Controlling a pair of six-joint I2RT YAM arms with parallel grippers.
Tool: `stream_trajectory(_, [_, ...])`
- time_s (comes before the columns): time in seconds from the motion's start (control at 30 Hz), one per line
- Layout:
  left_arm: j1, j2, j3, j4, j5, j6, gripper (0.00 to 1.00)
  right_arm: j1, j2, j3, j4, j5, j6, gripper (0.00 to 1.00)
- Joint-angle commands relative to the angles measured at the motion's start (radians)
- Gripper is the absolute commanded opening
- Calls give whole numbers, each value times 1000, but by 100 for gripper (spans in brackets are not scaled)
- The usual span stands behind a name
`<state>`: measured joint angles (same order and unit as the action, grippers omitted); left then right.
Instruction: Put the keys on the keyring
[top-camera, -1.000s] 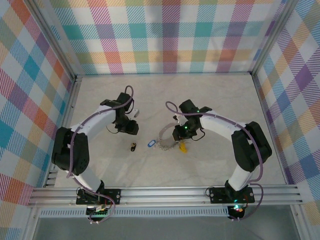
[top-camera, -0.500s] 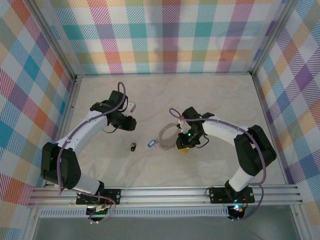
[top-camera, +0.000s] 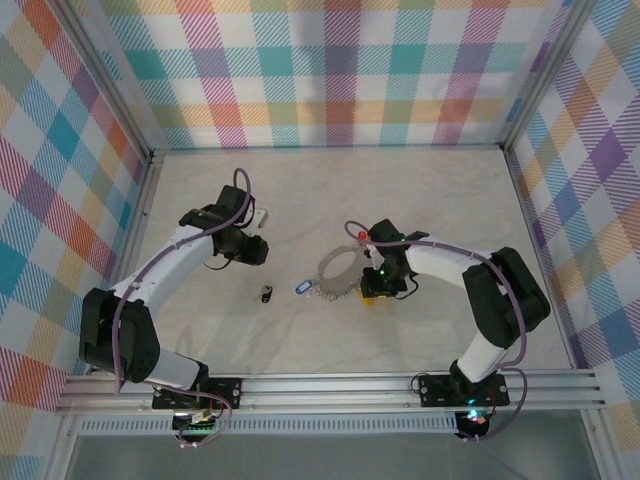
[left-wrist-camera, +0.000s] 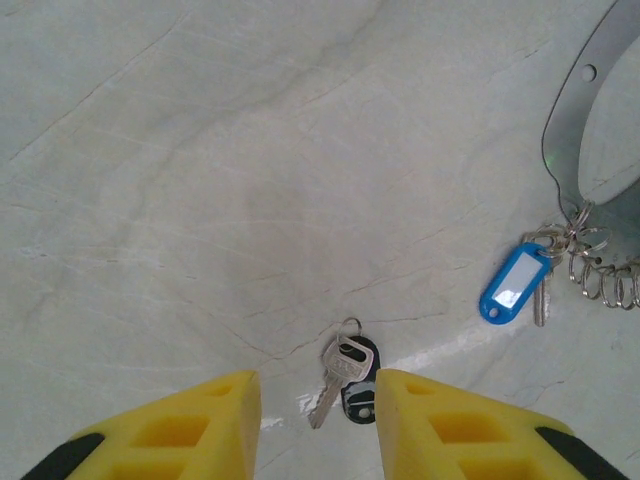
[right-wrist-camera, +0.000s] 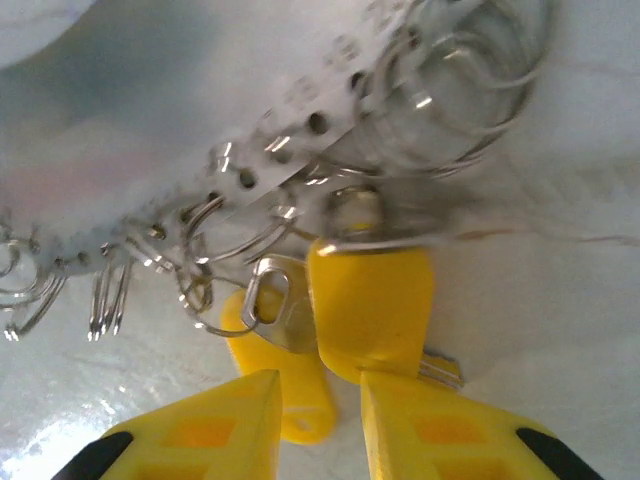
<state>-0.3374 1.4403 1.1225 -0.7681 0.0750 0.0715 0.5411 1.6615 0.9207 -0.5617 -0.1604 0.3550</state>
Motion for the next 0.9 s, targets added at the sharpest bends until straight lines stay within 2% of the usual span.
stream_trajectory(0.0, [13, -34, -24, 17, -8, 11, 35, -42, -8, -42, 55, 50, 31, 28])
stream_trajectory(0.27, [14, -63, -51, 52, 35, 29, 35, -82, -65, -52, 137, -24, -2, 29])
stream_trajectory(0.47, [14, -98, -77, 89, 62, 52, 35, -82, -131, -15, 62, 4, -75, 30])
stream_trajectory(0.77, [14, -141, -115, 140, 93, 86, 35, -81, -62, 49, 130, -205, -117, 30])
stream_trajectory(0.87, [14, -157, -131, 151, 98, 95, 35, -81, -23, 73, 136, -232, -107, 34])
